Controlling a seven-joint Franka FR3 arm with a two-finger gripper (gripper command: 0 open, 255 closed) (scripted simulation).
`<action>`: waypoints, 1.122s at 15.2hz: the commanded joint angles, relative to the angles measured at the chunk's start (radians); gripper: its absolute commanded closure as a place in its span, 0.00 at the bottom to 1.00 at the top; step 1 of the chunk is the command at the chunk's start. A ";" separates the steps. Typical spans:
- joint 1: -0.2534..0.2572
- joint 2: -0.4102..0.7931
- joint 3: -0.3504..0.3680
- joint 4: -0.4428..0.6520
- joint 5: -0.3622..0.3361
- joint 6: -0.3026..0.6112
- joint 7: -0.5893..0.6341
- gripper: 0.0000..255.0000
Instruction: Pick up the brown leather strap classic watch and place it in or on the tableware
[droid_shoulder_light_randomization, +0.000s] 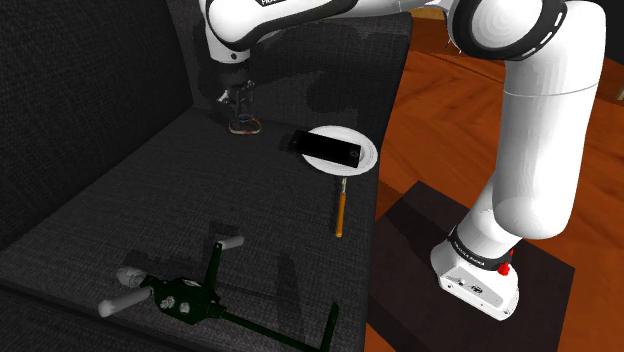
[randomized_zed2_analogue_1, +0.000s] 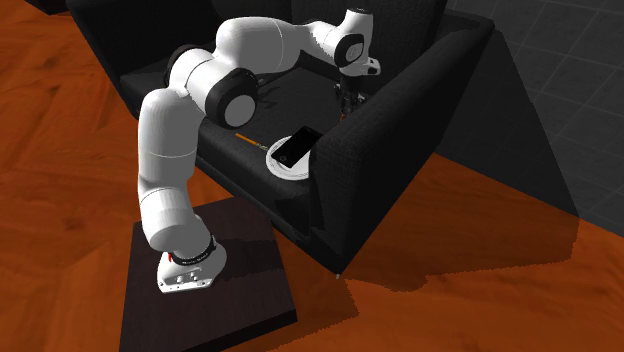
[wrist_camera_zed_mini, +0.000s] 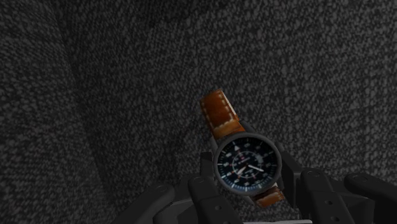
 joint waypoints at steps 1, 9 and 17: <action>0.000 0.000 0.000 -0.001 0.000 0.000 0.000 1.00; 0.003 -0.005 0.002 0.060 0.002 -0.065 -0.002 1.00; 0.011 0.001 0.004 0.176 0.002 -0.175 -0.003 1.00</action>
